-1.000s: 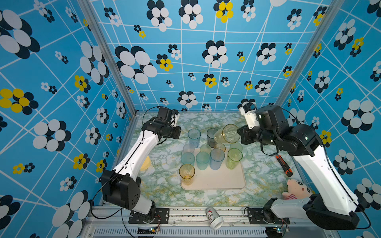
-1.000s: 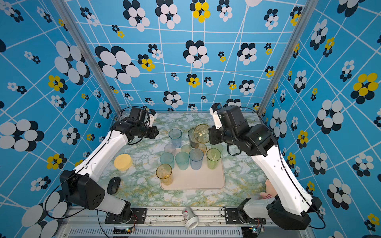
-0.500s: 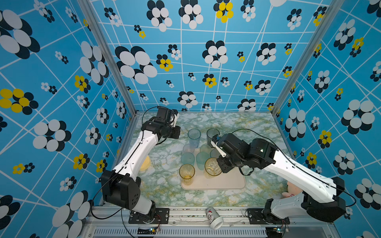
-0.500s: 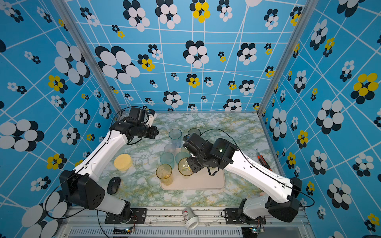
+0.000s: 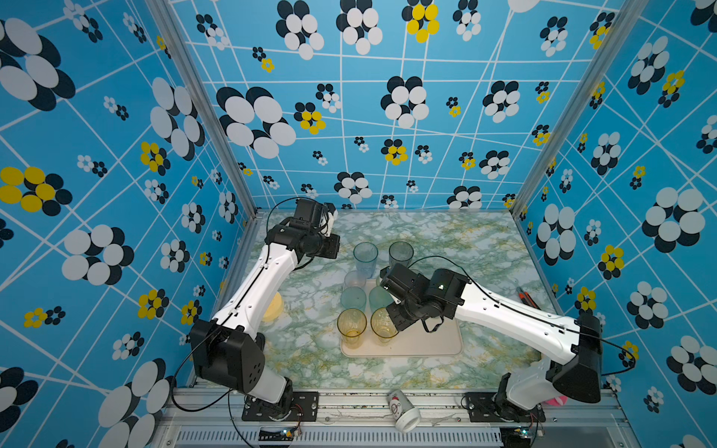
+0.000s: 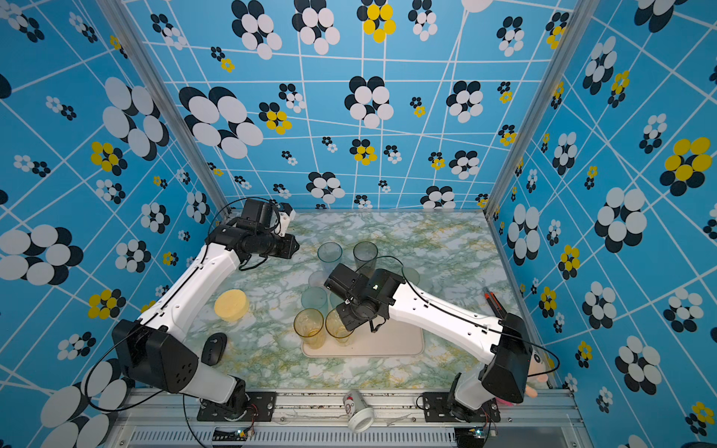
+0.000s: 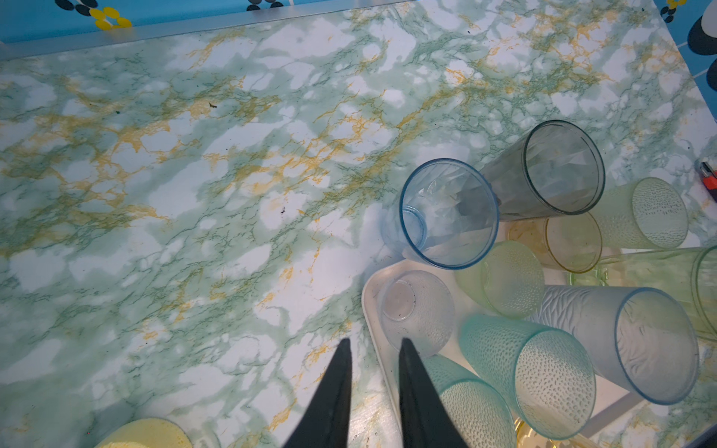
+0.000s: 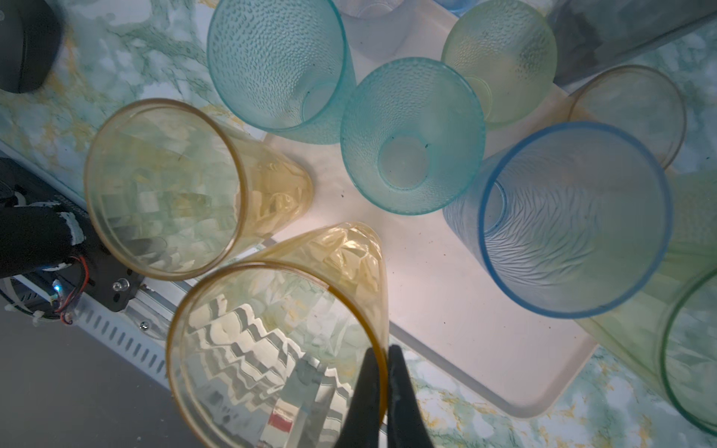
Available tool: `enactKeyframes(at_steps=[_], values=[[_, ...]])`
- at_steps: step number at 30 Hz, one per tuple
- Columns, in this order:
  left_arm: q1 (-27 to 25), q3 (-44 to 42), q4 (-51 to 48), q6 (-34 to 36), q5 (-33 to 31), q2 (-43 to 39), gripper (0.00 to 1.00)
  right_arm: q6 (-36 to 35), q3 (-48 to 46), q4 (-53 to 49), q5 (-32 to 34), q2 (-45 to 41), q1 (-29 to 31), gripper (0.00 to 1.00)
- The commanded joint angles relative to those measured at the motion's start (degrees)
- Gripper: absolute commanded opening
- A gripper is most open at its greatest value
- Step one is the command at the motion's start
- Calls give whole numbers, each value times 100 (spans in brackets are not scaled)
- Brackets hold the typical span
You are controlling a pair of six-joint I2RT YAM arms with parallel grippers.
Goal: Place the glasses into the tray
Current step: 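Carry the amber cup over the tray and lower it beside the other amber cup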
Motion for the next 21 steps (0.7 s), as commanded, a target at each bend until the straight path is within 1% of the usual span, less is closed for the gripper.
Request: enactKeyframes(at_steps=[1, 12, 21], values=[[54, 202, -170, 63, 118, 112, 24, 91, 17, 129, -34, 156, 8, 2], [61, 246, -226, 120, 134, 226, 25, 160, -163, 305, -242, 367, -129, 1], [59, 246, -240, 138, 139, 302, 25, 276, -439, 390, -351, 318, -288, 1]])
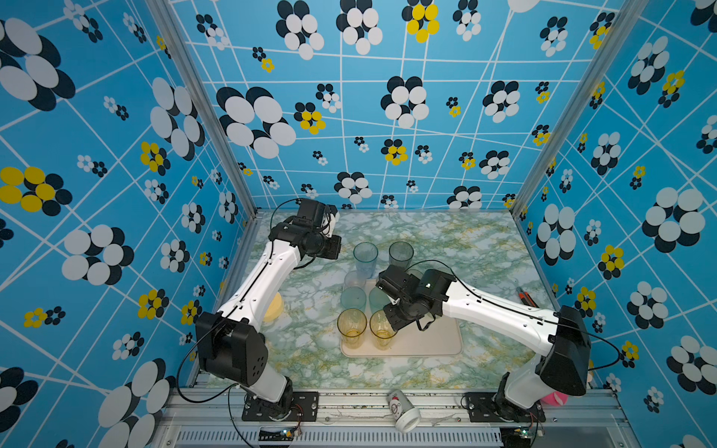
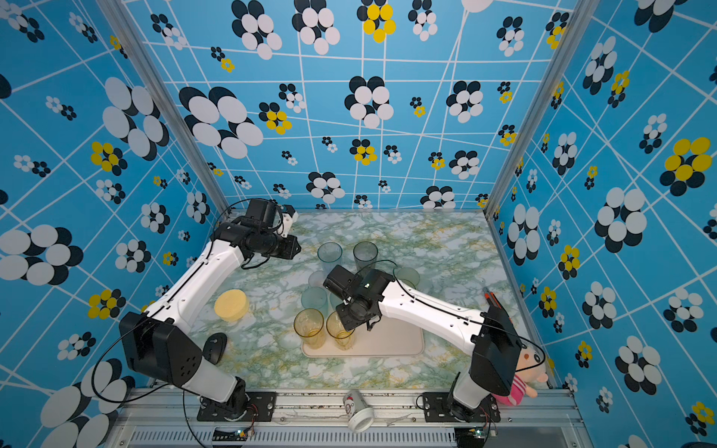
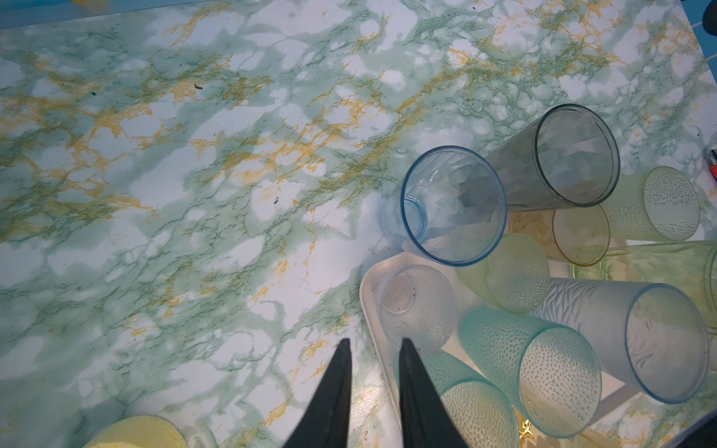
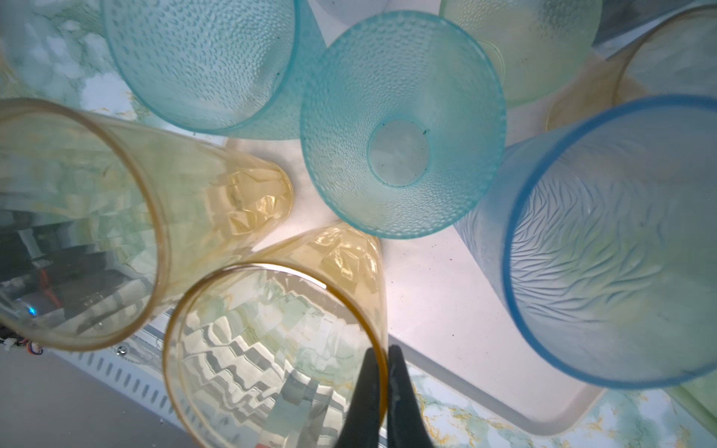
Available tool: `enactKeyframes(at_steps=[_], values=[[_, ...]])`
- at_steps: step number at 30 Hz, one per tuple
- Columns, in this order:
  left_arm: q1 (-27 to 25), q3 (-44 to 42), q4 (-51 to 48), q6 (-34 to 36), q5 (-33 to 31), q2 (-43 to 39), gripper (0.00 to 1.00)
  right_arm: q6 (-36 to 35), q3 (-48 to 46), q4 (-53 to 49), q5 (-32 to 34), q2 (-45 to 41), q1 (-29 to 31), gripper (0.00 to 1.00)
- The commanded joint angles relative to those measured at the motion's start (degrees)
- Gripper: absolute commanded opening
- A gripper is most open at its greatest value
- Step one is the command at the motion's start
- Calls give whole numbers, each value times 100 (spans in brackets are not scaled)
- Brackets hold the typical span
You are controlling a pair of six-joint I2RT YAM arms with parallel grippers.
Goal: Place the glasses into the tray
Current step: 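Carry the amber cup over the tray and lower it beside the other amber cup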
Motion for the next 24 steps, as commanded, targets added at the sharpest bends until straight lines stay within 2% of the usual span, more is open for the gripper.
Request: enactKeyframes(at_steps=[1, 19, 24], values=[[63, 169, -115, 114, 99, 94, 25, 118, -127, 76, -130, -7, -52, 1], [64, 205, -166, 114, 102, 148, 25, 53, -159, 67, -169, -3, -113, 6], [66, 197, -163, 114, 108, 165, 25, 44, -137, 41, -165, -21, -118, 13]])
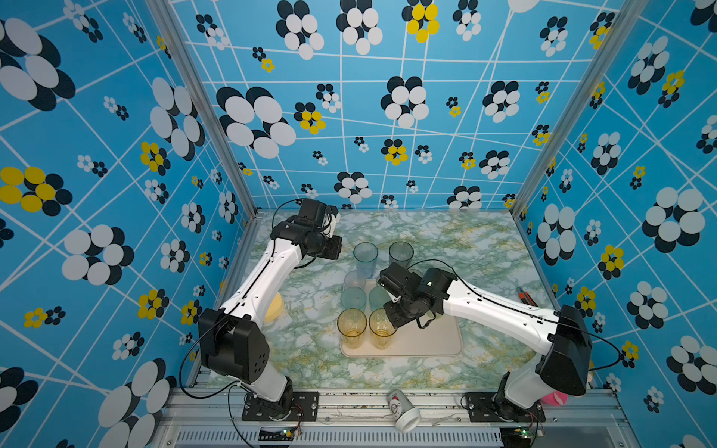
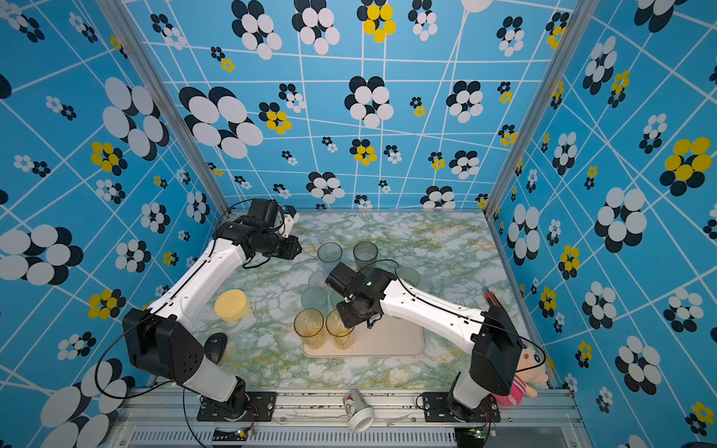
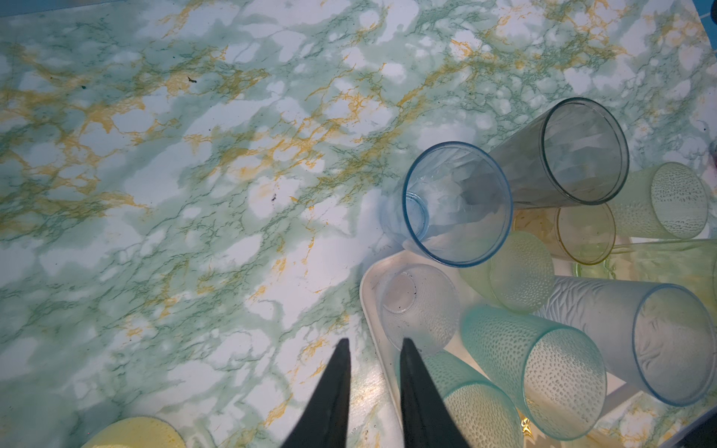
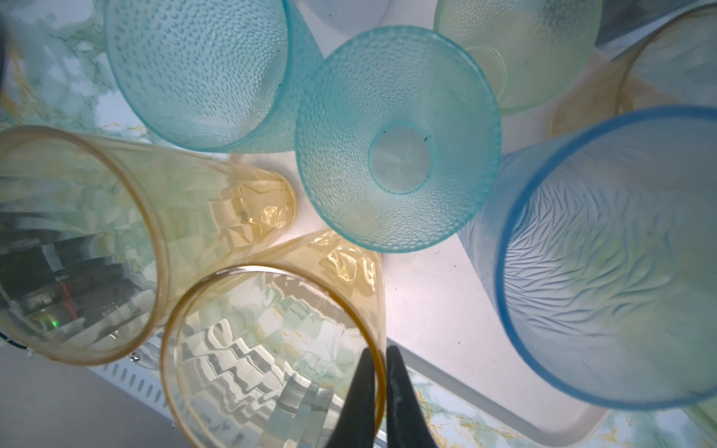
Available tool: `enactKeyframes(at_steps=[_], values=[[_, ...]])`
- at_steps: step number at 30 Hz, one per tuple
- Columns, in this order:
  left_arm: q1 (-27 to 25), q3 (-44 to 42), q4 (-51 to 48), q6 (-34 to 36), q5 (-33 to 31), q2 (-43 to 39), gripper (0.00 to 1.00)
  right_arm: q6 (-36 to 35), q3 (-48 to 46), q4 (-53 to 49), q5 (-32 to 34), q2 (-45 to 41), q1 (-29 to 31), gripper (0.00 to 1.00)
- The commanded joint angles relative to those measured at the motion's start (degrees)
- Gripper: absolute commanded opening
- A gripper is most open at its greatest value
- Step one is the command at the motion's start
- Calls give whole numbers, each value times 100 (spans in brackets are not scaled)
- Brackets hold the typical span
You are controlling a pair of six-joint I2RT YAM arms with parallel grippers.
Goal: Place the glasses into the tray
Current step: 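Carry the amber cup over the tray and lower it beside the other amber cup, then open and raise the right gripper while the left moves to the clear blue cup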
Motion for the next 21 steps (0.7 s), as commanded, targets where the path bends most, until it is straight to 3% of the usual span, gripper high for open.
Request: enactKeyframes(at_steps=[1, 9, 17, 21], values=[[62, 163, -118, 92, 95, 62, 25, 22, -91, -95, -53, -22, -20, 13], [34, 165, -120, 83, 95, 124, 25, 38, -23, -187, -17, -82, -25, 17], [-38, 218, -174, 116, 10, 183, 24, 39, 301, -398, 203, -376, -33, 32], [-154, 325, -241, 136, -98, 327, 23, 111, 583, -346, 482, -600, -143, 35]])
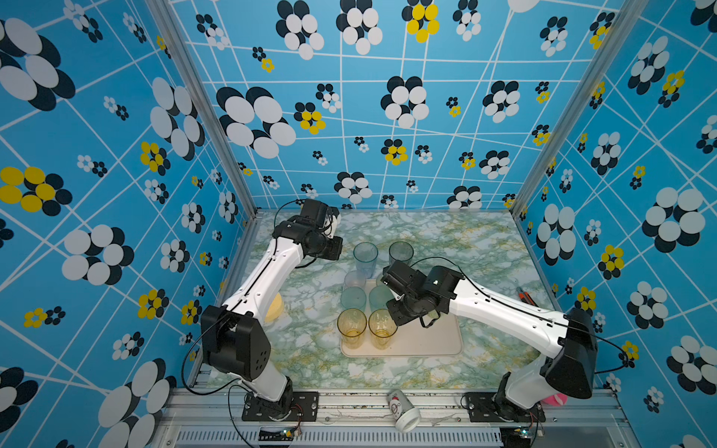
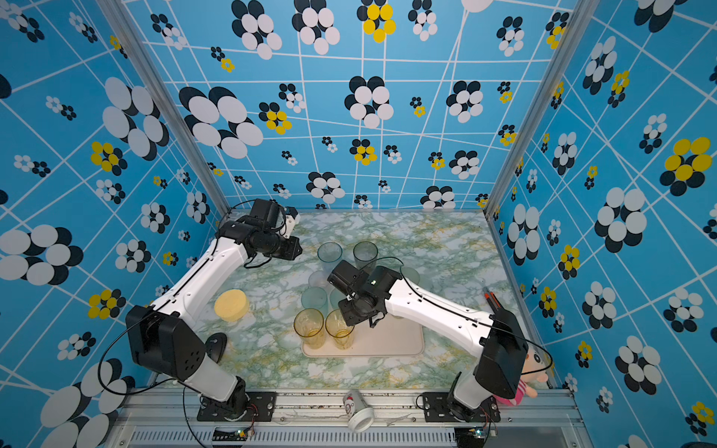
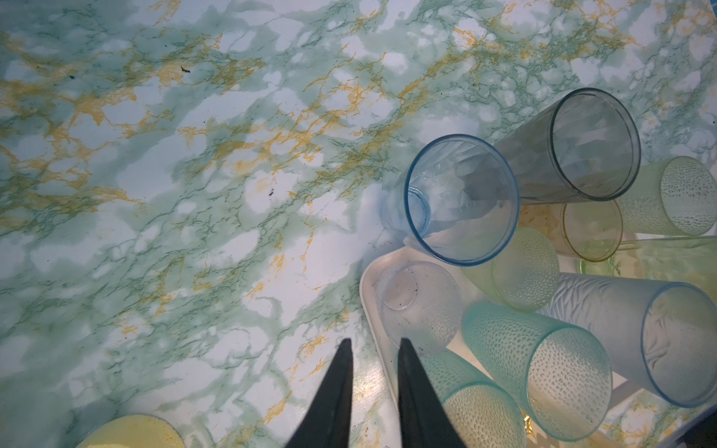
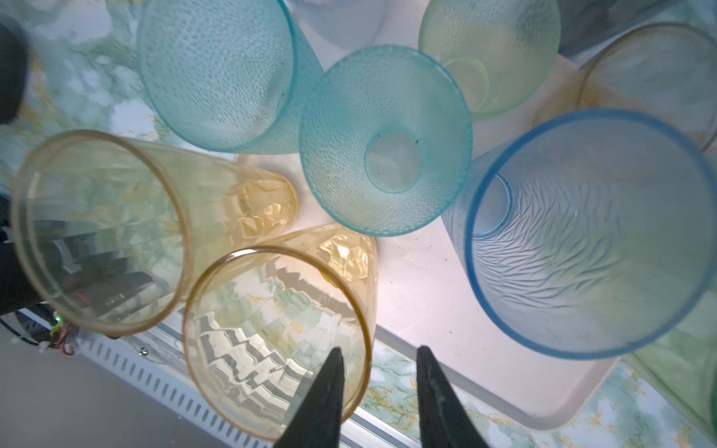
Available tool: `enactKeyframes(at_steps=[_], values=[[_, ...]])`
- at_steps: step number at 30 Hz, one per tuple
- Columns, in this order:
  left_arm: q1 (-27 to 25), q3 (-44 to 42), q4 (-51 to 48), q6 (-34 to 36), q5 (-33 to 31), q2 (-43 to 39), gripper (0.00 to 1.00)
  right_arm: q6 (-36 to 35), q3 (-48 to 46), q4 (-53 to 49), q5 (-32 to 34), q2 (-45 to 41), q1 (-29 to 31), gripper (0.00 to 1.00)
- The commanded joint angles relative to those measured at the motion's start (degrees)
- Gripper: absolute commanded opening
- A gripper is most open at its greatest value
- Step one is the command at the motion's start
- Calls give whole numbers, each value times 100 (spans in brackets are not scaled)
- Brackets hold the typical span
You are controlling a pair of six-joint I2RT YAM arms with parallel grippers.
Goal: Place the glasses into the tray
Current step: 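Open and raise the right gripper while the left moves to the clear blue cup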
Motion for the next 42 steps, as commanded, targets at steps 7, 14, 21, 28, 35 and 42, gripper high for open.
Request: enactKeyframes(at_steps=[7, 14, 21, 28, 35, 42], values=[[-289, 649, -361, 201, -296, 646, 21, 137, 401, -243, 665, -814, -725, 36], [-393, 1052, -473, 237, -314, 1183, 22, 92, 181, -617, 949, -1453, -1104, 38], [-469, 1535, -618, 281, -362, 1658, 24, 141, -146, -582, 995, -1911, -1355, 39], [-519, 1921, -814, 351, -472, 2003, 23, 84, -180, -582, 926, -1910, -1488, 40], [-525, 2018, -881, 404, -533, 2127, 23, 35, -170, -543, 874, -1852, -1557, 40], [-534, 2033, -881, 405, -474, 2173, 23, 18, -184, -529, 834, -1835, -1596, 40]])
